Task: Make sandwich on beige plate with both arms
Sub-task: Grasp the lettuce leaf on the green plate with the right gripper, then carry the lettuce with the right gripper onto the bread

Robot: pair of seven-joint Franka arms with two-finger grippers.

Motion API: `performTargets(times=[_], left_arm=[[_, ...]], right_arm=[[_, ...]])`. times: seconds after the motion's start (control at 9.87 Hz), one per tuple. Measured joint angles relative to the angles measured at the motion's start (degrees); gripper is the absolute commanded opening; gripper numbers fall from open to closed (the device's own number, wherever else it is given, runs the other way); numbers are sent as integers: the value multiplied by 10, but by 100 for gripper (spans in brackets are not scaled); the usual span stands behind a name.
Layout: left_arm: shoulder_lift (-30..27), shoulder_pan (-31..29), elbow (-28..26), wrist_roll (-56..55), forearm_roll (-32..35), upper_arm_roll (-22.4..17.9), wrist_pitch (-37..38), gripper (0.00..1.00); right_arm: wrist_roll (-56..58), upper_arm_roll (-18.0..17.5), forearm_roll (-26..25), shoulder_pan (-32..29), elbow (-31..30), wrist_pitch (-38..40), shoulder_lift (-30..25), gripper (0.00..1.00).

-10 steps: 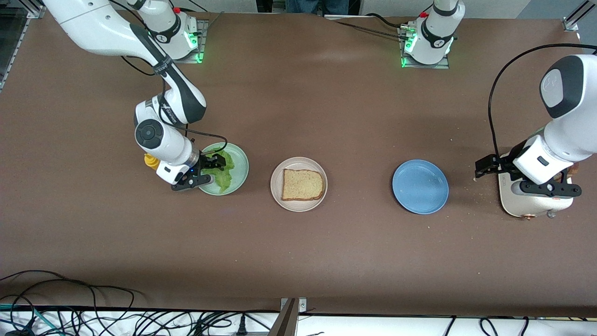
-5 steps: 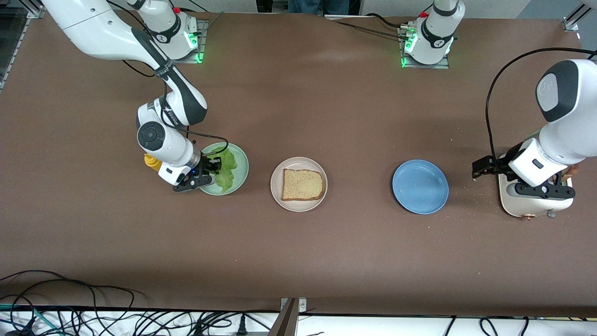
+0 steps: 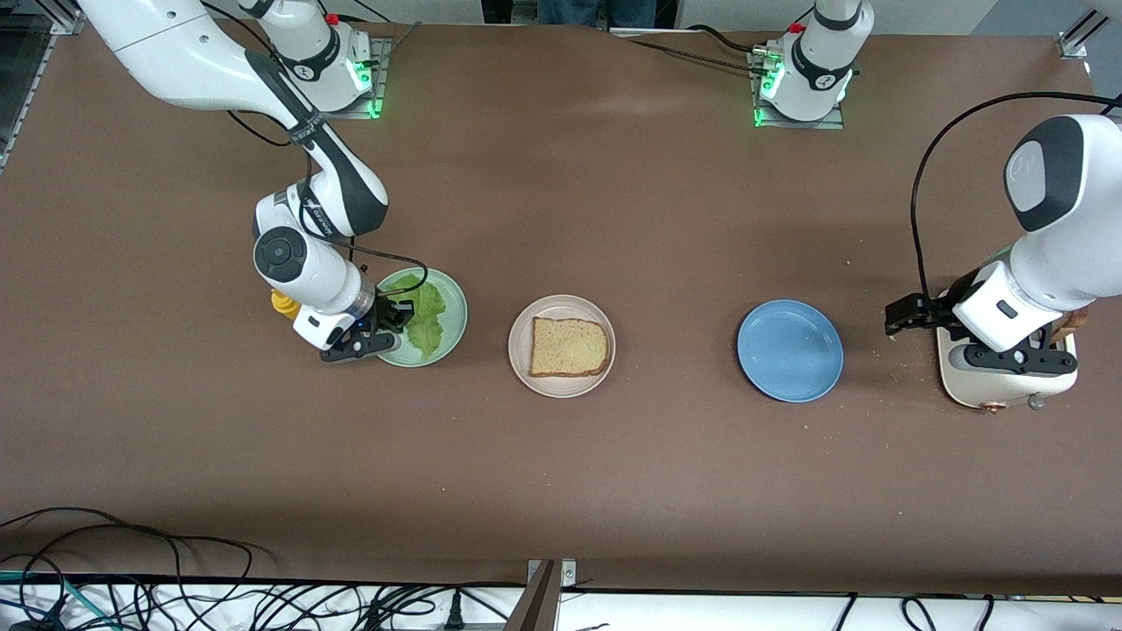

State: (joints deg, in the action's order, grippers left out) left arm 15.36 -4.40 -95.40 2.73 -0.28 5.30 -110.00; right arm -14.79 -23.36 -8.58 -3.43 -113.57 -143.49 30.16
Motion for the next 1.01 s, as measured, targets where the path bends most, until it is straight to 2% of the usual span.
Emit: performTargets(times=[0.51,0.81,1.01], left_arm=[[1,0,0,0,0,0,0,100],[1,0,0,0,0,0,0,100],[1,0,0,0,0,0,0,100]], right_arm=[[-112,-11,1,0,13,47,-55,0],[-244,-33,1,7,41,59,-61,0],[-341,-35,1,35,69,59,-54,0]])
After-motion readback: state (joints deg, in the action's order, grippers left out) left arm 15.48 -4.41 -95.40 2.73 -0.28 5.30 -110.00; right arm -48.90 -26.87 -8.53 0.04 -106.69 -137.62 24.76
